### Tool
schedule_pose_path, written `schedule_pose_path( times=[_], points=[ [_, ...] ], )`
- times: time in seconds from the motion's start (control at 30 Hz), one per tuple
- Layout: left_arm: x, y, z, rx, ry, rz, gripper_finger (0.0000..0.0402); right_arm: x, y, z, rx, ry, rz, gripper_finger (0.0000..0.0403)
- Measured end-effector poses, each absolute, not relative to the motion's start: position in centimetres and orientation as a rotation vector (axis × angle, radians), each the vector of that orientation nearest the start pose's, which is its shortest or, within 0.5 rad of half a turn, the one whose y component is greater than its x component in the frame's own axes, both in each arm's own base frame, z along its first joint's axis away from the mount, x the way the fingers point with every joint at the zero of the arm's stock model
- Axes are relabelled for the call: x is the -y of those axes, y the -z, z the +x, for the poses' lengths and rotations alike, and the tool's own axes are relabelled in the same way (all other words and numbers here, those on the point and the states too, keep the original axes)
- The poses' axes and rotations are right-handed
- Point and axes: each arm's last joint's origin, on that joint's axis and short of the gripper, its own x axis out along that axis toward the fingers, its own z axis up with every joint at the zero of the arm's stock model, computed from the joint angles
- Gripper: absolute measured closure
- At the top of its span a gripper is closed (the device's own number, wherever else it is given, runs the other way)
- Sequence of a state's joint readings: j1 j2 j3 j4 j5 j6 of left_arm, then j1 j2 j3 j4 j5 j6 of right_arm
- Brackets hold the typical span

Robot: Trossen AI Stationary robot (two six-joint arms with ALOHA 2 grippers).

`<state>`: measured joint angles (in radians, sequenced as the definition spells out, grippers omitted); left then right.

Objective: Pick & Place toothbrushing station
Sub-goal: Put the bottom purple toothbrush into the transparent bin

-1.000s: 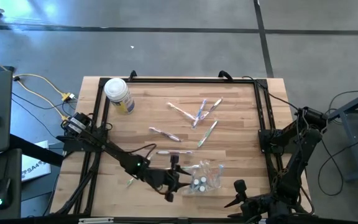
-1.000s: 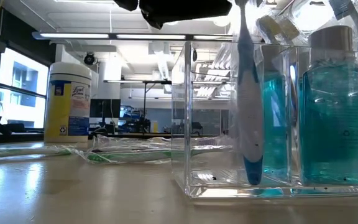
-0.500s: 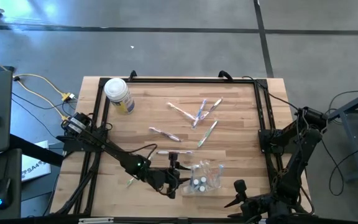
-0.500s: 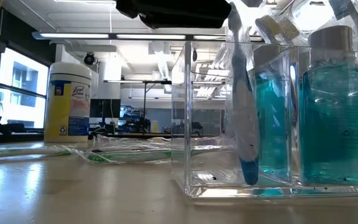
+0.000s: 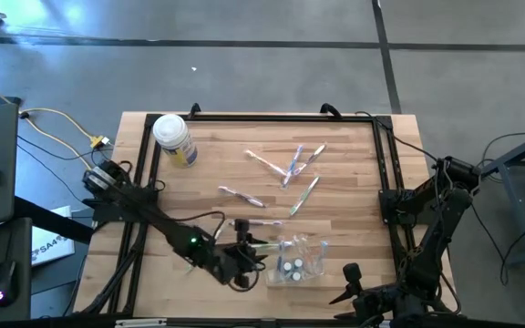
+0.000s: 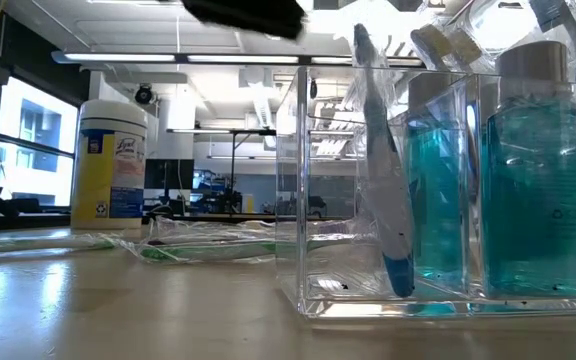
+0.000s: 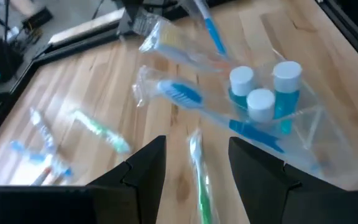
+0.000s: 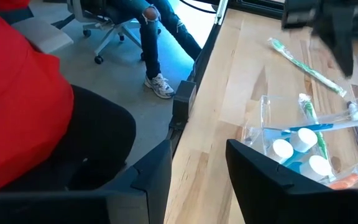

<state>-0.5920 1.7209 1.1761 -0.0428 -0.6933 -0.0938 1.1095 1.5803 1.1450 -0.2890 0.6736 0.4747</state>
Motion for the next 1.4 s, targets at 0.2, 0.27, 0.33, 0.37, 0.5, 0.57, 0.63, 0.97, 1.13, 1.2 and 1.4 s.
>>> schedule_pose_path(
  times=[0.2, 0.27, 0.33, 0.37, 0.5, 0.57, 0.63, 0.97, 1.13, 1.2, 1.4],
  points=[
    [21.0, -28.0, 30.2, -0.581, -0.084, 0.259, 0.0229, -29.4, -25.9, 16.6, -0.536, -0.293, -0.109, 0.0256],
    [21.6, -29.1, 29.4, -0.666, 0.006, 0.276, 0.0229, -29.4, -25.9, 16.6, -0.536, -0.293, -0.108, 0.0256],
    [22.2, -29.7, 28.8, -0.730, 0.111, 0.249, 0.0229, -29.4, -25.9, 16.6, -0.536, -0.293, -0.108, 0.0256],
    [22.5, -29.8, 28.6, -0.755, 0.156, 0.226, 0.0229, -29.4, -25.9, 16.6, -0.536, -0.293, -0.108, 0.0256],
    [23.5, -29.8, 28.0, -0.798, 0.290, 0.140, 0.0229, -29.4, -25.9, 16.6, -0.536, -0.293, -0.108, 0.0256],
    [23.9, -29.9, 27.8, -0.805, 0.336, 0.113, 0.0229, -29.4, -25.9, 16.7, -0.536, -0.291, -0.108, 0.0256],
    [24.0, -29.7, 27.7, -0.813, 0.356, 0.095, 0.0229, -29.3, -25.9, 16.8, -0.536, -0.288, -0.106, 0.0256],
    [23.6, -28.6, 27.6, -0.863, 0.283, 0.050, 0.0229, -29.1, -25.9, 17.2, -0.537, -0.275, -0.105, 0.0256],
    [20.5, -27.4, 27.5, -1.005, -0.036, 0.019, 0.0229, -29.1, -25.9, 17.2, -0.537, -0.275, -0.107, 0.0256],
    [19.0, -27.2, 27.9, -1.037, -0.117, 0.030, 0.0229, -29.1, -25.9, 17.2, -0.536, -0.275, -0.107, 0.0256],
    [15.4, -27.3, 30.3, -1.034, -0.133, 0.111, 0.0229, -29.1, -25.9, 17.2, -0.536, -0.276, -0.111, 0.0256]
  ],
)
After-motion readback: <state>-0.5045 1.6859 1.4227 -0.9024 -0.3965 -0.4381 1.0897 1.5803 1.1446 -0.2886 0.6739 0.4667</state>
